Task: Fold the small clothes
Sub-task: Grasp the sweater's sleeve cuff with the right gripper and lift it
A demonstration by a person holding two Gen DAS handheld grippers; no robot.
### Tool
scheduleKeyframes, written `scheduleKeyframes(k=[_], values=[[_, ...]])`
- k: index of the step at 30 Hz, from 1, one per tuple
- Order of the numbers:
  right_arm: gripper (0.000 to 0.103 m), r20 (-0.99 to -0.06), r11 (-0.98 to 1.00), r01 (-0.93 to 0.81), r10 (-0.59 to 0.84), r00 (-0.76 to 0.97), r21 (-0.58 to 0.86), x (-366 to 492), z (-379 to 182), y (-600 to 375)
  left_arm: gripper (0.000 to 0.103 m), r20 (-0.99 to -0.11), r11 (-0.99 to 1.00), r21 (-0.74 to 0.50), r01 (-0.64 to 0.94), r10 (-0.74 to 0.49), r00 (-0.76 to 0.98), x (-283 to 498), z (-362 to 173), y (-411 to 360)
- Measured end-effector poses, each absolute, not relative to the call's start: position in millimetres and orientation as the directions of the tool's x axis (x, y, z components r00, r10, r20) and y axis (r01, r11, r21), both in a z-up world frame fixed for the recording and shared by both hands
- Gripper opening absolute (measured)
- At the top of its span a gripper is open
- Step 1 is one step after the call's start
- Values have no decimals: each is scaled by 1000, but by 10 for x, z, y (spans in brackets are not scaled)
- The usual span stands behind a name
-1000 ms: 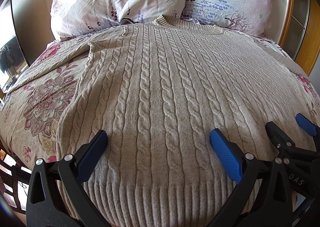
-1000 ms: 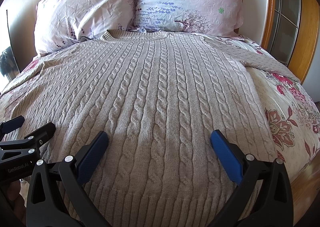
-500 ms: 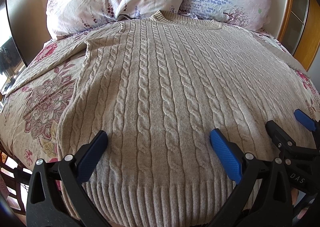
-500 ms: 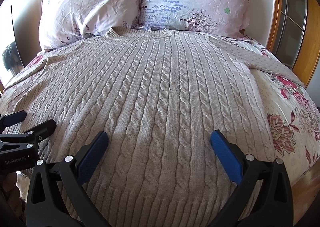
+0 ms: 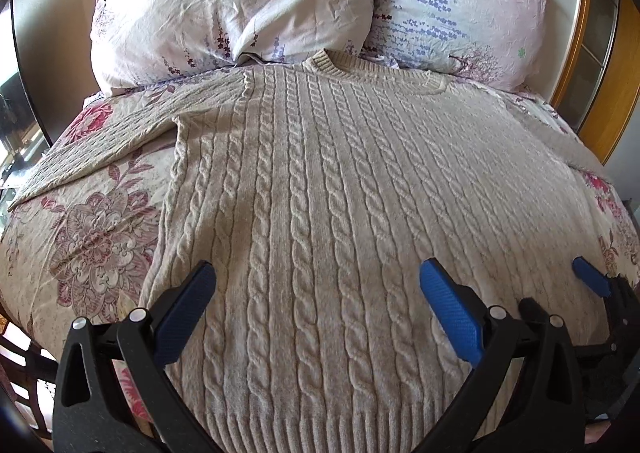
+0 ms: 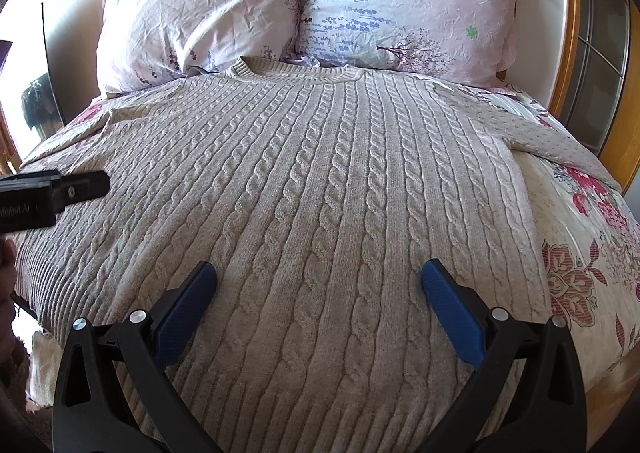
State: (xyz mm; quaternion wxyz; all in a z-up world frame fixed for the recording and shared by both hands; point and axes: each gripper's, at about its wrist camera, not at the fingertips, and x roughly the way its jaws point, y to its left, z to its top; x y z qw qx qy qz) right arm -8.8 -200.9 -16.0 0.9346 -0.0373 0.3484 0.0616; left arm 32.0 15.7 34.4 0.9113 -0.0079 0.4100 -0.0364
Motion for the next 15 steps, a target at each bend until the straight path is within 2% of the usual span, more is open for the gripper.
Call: scheduleKeyframes(k=[2, 4, 8, 12, 15], values=[[102, -689, 982, -188, 148, 710, 17, -45, -104, -2104, 101, -721, 995, -73, 75, -105, 685, 393, 441, 178], [102, -661, 981, -178, 180, 728, 72, -41, -7, -2332, 101, -694, 995, -57, 79, -96, 713, 474, 547, 168], [102, -595, 988, -13, 103, 797, 154, 115, 126, -3044, 101, -650, 996, -34, 81, -84, 755, 675, 685, 149], [102, -584, 925, 165, 72, 809, 343, 435, 279, -3922, 101, -663, 990, -106, 95, -141, 735, 932, 606, 213], [89, -600, 821, 289, 81, 796, 493, 659, 200, -4529, 101, -681, 984, -154, 87, -170, 712, 1071, 481, 277]])
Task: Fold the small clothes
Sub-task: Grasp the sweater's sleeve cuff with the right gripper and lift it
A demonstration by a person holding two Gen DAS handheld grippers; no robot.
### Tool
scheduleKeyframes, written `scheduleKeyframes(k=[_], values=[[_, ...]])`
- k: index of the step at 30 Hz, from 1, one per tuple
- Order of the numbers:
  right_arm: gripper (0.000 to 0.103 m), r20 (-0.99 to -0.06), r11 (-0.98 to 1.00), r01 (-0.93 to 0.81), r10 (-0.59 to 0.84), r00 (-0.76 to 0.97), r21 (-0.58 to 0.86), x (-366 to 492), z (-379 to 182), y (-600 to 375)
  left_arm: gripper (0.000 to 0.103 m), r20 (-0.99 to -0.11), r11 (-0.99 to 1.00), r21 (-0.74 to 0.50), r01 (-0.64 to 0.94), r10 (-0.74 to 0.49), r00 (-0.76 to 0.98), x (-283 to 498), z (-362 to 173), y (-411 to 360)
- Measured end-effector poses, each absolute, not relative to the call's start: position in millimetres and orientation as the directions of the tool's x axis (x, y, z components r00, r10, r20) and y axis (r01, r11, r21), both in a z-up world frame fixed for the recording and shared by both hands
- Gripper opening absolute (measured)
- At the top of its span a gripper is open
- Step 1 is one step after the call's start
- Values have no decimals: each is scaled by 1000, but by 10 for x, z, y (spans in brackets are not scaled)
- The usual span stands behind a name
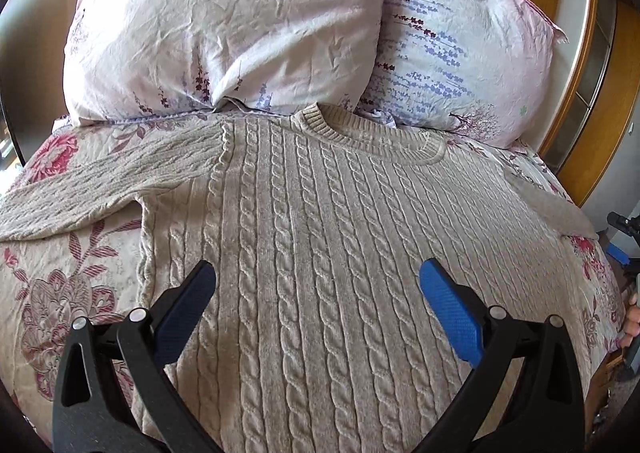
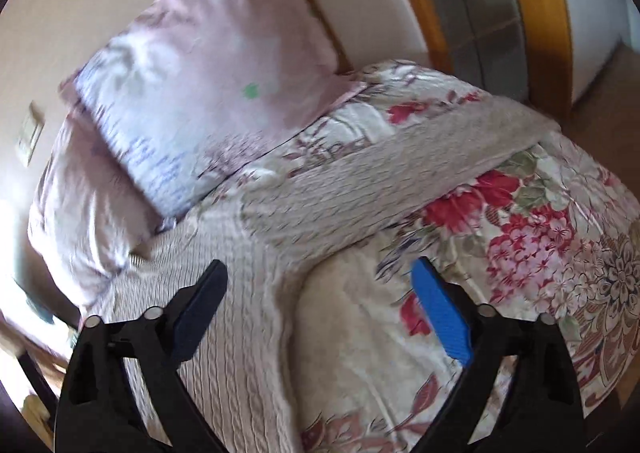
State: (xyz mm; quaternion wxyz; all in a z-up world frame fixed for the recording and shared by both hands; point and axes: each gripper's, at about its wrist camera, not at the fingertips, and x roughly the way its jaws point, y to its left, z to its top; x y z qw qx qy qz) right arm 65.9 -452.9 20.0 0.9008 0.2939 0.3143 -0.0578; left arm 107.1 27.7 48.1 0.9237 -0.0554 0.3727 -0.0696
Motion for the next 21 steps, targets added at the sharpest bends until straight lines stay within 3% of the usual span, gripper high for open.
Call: scheduleKeyframes(k=[5, 11, 17, 19, 21], values=[[74, -612, 623, 425, 110, 784, 657, 889, -120, -5208, 101, -687, 974, -210, 86, -210, 696, 1169, 292, 361], [59, -621, 497, 504, 95, 778, 706, 1073, -380, -5554, 101, -712, 942, -325, 77, -298, 636, 1296, 140, 479], [33, -604, 465, 516, 51, 796, 719, 1181, -449, -5706, 101, -702, 934, -350, 74, -314, 639, 1299, 120, 509], [16, -608, 473, 521, 42, 792, 711, 1206, -474, -5719, 101, -711, 939, -336, 74, -304, 634, 1311, 118, 494], [12, -606, 471, 516, 48, 794, 715, 1220, -507, -5724, 101, -716, 942, -328, 74, -299, 631, 1321, 114, 493]])
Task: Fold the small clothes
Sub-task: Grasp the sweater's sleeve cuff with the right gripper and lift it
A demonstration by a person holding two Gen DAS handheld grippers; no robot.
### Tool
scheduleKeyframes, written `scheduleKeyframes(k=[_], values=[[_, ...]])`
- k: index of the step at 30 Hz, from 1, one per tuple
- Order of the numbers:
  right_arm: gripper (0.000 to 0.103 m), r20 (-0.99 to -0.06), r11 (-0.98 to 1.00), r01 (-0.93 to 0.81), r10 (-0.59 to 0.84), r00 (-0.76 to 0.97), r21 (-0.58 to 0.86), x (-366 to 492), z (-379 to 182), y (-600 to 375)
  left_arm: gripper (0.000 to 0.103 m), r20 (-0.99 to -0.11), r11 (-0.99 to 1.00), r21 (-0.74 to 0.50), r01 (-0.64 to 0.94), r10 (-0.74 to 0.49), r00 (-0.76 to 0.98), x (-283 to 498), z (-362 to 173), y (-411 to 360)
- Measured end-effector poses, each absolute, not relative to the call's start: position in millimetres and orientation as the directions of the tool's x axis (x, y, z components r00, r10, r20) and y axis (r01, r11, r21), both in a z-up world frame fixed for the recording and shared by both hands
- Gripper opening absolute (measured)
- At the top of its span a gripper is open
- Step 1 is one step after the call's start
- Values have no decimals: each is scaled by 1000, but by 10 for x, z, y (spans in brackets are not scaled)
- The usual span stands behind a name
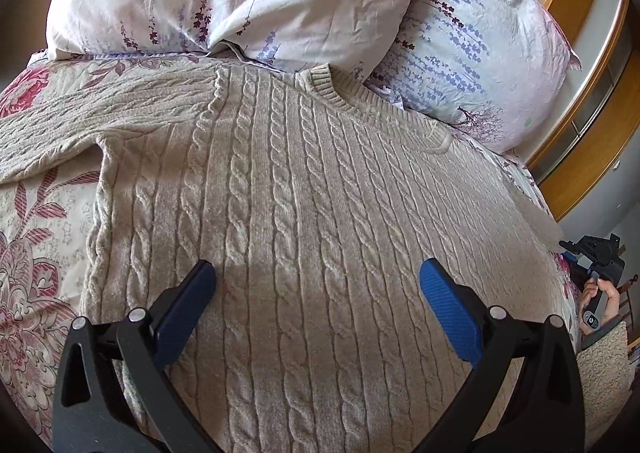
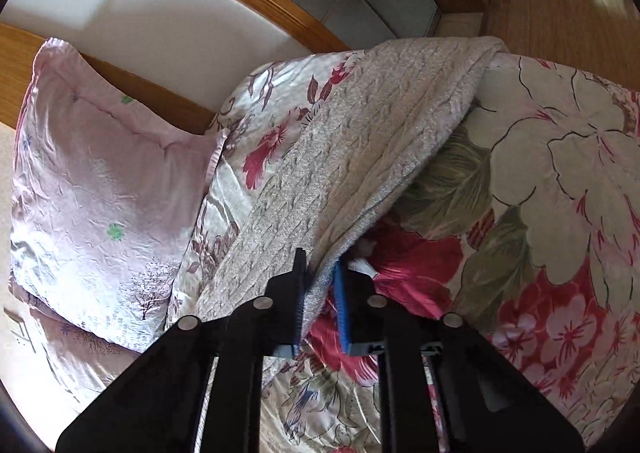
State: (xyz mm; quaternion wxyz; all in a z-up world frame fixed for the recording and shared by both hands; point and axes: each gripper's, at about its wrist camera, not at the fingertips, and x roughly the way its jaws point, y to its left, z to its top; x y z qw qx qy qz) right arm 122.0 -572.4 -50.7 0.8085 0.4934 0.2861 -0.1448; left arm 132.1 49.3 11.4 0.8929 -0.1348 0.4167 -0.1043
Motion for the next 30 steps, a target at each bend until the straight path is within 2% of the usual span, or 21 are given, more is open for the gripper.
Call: scheduleKeyframes(k=[6, 11, 14, 19, 26, 27, 29, 30], values=[[11, -489, 596, 381, 24, 872, 707, 1254, -55, -5449, 101, -715, 940, -332, 77, -304, 630, 1333, 108, 511], [11, -343, 690, 129, 181, 922, 712, 1399, 371, -4869, 101, -713, 938, -336, 78, -308, 630, 1333, 111, 520], [11, -319, 721, 0, 307, 897, 692, 1560, 456, -4401, 101, -713, 938, -337, 78, -308, 630, 1331, 113, 521], [11, -420, 740, -83, 466, 779, 668, 1853, 165, -3683, 101, -710, 936, -344, 78, -314, 631, 1327, 120, 526], [12, -615, 783, -9, 496, 613, 622, 1974, -387, -3245, 101, -708, 934, -348, 78, -316, 631, 1322, 124, 530], [14, -622, 775, 3, 505, 598, 632, 1967, -418, -3261, 101, -708, 935, -347, 78, -316, 631, 1322, 125, 529], [30, -609, 738, 25, 538, 583, 675, 1886, -455, -3346, 101, -708, 934, -348, 78, -317, 631, 1323, 125, 532], [53, -582, 704, 27, 564, 585, 709, 1823, -444, -3418, 101, -707, 934, -349, 78, -317, 632, 1324, 125, 532]])
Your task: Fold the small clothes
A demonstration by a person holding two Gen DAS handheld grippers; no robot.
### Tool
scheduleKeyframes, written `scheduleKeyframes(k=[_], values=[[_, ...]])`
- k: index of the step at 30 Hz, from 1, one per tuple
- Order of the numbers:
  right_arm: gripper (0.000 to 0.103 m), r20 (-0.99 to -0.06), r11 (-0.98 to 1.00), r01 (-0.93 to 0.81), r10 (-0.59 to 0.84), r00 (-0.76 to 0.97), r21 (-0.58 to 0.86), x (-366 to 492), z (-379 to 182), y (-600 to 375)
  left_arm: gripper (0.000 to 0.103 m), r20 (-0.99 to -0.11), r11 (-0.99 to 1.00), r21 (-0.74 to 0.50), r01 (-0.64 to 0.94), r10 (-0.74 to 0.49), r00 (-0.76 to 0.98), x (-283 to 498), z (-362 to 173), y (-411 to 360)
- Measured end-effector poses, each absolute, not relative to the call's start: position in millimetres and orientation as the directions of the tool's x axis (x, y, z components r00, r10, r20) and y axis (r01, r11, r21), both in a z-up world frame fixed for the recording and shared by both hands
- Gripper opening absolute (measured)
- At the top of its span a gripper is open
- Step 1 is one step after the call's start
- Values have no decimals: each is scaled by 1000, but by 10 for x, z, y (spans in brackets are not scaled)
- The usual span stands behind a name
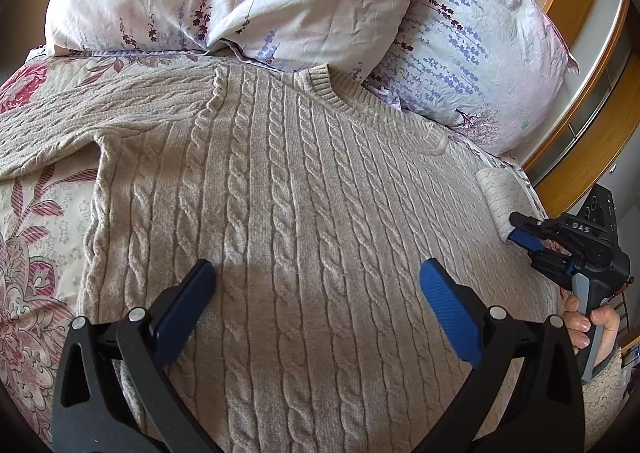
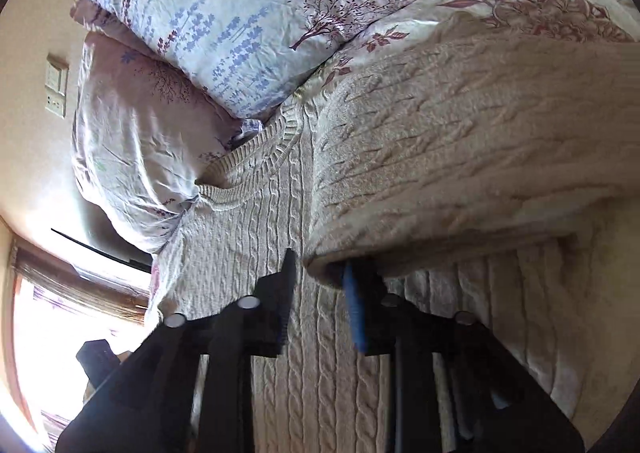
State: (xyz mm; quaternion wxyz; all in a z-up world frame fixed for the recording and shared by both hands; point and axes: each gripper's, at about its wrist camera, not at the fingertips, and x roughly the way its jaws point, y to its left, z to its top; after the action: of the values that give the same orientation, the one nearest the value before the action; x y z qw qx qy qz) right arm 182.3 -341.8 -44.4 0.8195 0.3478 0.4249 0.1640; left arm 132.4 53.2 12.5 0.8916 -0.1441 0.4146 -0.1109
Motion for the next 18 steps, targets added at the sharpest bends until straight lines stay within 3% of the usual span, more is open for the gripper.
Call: scheduleKeyframes(k=[1, 2, 7, 10, 12, 15, 18], values=[[76, -552, 674, 30, 577, 602, 738, 1739, -415, -3502, 101, -707, 934, -350, 78, -318, 632, 1323, 125, 531], [81, -525, 657, 37, 565, 636, 753, 1602, -360, -3592, 101, -707, 934, -349, 78, -317, 632, 1323, 124, 530], [80, -467, 592, 141, 445, 764, 794, 1295, -267, -4126, 101, -713, 938, -337, 77, -308, 630, 1321, 121, 515], [75, -494, 499, 274, 385, 780, 822, 1248, -448, -4463, 101, -712, 937, -340, 77, -310, 630, 1322, 117, 520], [60, -489, 434, 318, 370, 790, 843, 1233, -565, -4613, 101, -710, 936, -344, 78, -314, 631, 1324, 118, 524], [55, -493, 420, 344, 327, 806, 840, 1263, -592, -4721, 101, -709, 935, -346, 78, -315, 631, 1325, 119, 523], [38, -533, 432, 398, 256, 806, 809, 1345, -614, -4765, 101, -708, 934, -349, 78, -317, 631, 1324, 122, 525]])
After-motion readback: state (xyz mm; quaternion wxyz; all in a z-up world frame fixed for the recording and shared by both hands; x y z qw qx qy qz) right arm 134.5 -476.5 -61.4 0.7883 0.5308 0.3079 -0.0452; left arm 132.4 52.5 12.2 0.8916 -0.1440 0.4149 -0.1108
